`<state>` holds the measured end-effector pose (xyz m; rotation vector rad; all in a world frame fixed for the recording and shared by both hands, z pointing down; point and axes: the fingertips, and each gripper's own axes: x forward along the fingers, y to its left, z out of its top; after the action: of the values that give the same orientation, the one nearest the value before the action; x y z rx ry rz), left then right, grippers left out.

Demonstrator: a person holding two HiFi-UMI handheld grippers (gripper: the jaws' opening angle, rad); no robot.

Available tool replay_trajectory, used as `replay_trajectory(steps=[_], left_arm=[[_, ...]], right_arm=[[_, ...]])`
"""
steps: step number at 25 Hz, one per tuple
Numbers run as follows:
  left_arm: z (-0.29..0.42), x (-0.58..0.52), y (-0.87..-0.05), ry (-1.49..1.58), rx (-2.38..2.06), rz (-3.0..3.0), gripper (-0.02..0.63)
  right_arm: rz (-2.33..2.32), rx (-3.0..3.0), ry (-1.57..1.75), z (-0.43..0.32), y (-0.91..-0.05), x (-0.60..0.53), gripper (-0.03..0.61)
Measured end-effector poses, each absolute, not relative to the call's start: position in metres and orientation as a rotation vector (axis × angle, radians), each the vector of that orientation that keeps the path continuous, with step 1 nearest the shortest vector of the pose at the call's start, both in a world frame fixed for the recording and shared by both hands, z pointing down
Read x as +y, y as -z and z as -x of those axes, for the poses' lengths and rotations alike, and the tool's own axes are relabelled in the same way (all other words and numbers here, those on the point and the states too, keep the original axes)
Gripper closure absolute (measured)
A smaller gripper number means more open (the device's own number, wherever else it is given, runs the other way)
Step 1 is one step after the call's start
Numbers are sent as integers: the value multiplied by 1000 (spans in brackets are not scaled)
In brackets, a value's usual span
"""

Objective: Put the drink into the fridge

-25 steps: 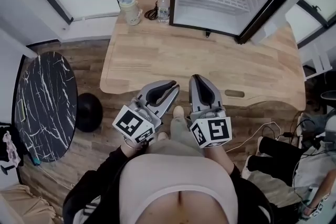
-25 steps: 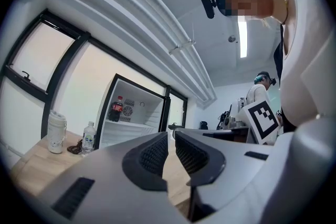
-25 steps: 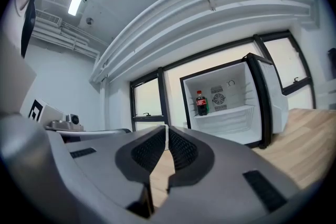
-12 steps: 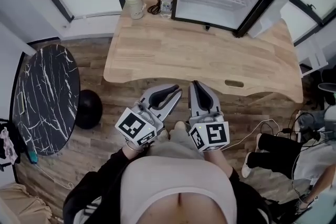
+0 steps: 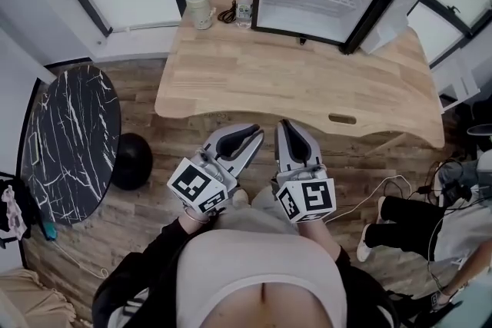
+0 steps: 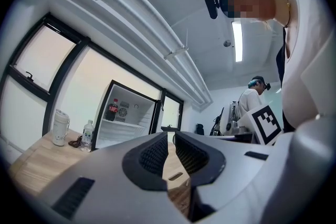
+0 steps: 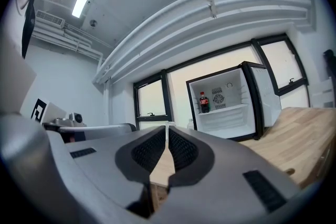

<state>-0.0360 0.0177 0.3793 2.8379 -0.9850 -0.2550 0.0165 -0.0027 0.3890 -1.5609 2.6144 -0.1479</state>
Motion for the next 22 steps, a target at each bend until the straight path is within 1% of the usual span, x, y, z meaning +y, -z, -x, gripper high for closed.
replay_trajectory(steps=[8,12,17,22], left_arm=[[25,48,-363,271,-1022,-2870,565],[11,75,-365,278,-1050,-2845,565],[-23,131,-373,256,-1032,-2843,565],[-53,194,-389,247,-1005,-2822,565]], right_arm=[[1483,2628,94,-21,-369,29,540],[1489,2640,81,-41,-367,67,540],[1519,2654,110,-73,-378,124,540],[1502,2671,98,-91,-379,182,540]])
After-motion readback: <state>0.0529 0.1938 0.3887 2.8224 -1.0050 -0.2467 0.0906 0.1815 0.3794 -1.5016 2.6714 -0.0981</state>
